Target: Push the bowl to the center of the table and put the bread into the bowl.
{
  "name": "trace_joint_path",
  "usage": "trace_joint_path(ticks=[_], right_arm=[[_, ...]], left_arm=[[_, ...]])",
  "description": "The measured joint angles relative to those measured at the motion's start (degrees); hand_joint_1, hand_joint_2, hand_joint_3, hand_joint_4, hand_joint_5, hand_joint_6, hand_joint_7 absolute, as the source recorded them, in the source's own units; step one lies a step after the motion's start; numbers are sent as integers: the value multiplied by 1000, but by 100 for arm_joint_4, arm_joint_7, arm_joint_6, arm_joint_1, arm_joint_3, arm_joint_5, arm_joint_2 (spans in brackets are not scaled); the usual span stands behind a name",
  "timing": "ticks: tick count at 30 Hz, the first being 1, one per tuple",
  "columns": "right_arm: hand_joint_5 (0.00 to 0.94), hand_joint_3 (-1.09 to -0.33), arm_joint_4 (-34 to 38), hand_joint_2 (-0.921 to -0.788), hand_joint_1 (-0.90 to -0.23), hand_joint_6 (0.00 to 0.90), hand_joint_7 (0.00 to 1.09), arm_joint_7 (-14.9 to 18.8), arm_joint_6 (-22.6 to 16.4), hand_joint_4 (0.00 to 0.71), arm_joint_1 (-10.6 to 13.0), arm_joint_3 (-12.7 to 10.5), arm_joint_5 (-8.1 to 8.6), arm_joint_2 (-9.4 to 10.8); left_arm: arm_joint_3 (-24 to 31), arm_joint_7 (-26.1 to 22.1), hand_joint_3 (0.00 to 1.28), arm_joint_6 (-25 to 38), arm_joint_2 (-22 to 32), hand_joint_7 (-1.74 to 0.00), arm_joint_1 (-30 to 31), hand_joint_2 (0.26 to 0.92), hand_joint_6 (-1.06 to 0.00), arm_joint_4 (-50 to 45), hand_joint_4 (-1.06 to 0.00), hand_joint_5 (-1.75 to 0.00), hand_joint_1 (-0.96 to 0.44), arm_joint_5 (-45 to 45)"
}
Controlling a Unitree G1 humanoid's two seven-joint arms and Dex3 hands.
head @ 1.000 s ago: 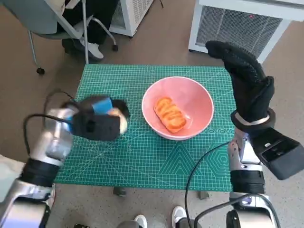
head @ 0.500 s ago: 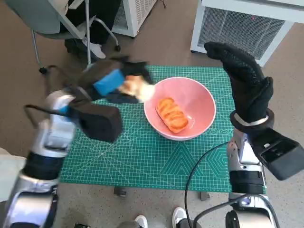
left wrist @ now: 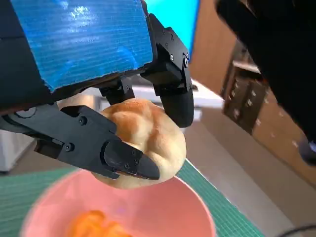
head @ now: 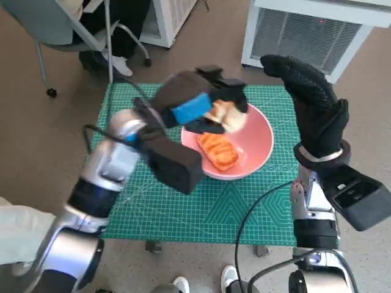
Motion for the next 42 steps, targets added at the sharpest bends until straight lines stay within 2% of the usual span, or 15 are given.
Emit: trace_joint_path(ticks=[1,2,3,4,6,9,15,18,24,31,34,39,42], right_arm=[[48,-785,-9,-921,-570,-1,667,0,1,262,0,1,1,1],[48,-787,-21,-921,-570,-1,667,0,3,261,0,3,2,1],[48,-787,-40,-921,-570,-1,666,0,11,261,3,4,3,1],[48,-789,-61,-921,-571,-1,666,-1,23,260,5,5,3,1],[49,-791,-106,-921,-571,-1,665,-1,41,258,9,6,2,0],[51,-797,-185,-921,-568,-1,665,-4,53,255,27,5,-4,-4],[55,-810,-307,-921,-555,-1,662,-21,102,249,115,-1,-14,-16],[58,-813,-377,-921,-558,-1,662,-52,112,246,167,-2,-27,-17],[64,-819,-506,-921,-559,-1,660,-142,163,241,223,-1,-110,-20],[73,-817,-640,-921,-564,-1,655,-275,199,239,235,5,-149,-27],[77,-817,-666,-921,-564,-1,653,-324,200,237,241,4,-166,-35],[88,-811,-685,-921,-558,-1,647,-424,211,235,239,12,-287,-41],[93,-811,-700,-921,-550,-1,648,-494,225,236,238,17,-345,-40]], left_arm=[[-73,-46,210,31,-50,-1389,-51,921,-518,117,-471,-781,-170,48],[-141,-118,179,83,-102,-1071,-101,890,-445,244,-432,-515,-176,91],[-228,-236,154,181,-158,-912,-158,886,-442,384,-422,-413,-177,125],[-325,-407,107,324,-212,-637,-223,881,-421,533,-370,-264,-203,169],[-494,-708,49,578,-298,-306,-318,878,-392,761,-291,-108,-254,299],[-701,-1064,19,840,-387,-125,-406,874,-340,1045,-199,-35,-330,441],[-819,-1272,6,931,-421,-17,-432,876,-267,1317,-79,-4,-429,529],[-731,-1191,9,813,-418,-5,-420,885,-234,1397,-31,-1,-467,436],[-325,-899,14,406,-412,0,-267,905,-197,1410,-2,1,-475,-79],[416,-763,15,97,-421,-5,168,915,-197,1194,1,1,-443,-1021],[793,-618,63,-45,-432,-15,412,919,-216,887,-8,-3,-460,-1462],[1495,-109,215,-385,-641,-55,943,921,-283,125,-114,-41,-486,-2247],[1778,120,265,-502,-853,-72,1235,921,-302,-322,-164,-54,-499,-2693]])
